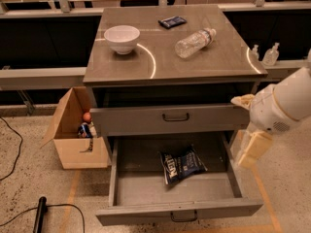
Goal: Pick blue chip bag from middle drawer and place on counter
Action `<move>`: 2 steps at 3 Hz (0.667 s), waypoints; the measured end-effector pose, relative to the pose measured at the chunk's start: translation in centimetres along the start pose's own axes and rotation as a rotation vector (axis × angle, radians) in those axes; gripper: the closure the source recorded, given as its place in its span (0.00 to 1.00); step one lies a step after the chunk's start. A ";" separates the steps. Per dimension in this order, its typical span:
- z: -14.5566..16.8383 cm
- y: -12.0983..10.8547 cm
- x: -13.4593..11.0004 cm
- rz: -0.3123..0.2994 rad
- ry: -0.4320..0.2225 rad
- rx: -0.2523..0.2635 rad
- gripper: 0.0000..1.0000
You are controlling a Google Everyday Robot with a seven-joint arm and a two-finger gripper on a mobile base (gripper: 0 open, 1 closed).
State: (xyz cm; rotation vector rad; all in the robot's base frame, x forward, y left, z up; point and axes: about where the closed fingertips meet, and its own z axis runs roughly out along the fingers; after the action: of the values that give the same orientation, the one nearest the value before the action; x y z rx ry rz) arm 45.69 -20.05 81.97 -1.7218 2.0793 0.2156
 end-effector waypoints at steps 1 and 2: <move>7.1 1.0 2.1 -0.053 -0.041 0.003 0.00; 13.6 1.2 3.6 -0.096 -0.035 0.015 0.00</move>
Offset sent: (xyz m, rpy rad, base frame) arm 0.0350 0.0363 -0.2272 -0.0302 -0.0978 0.1237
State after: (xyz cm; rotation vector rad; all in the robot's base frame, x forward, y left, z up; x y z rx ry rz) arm 47.17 -17.80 68.10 -1.7909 1.9629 0.1995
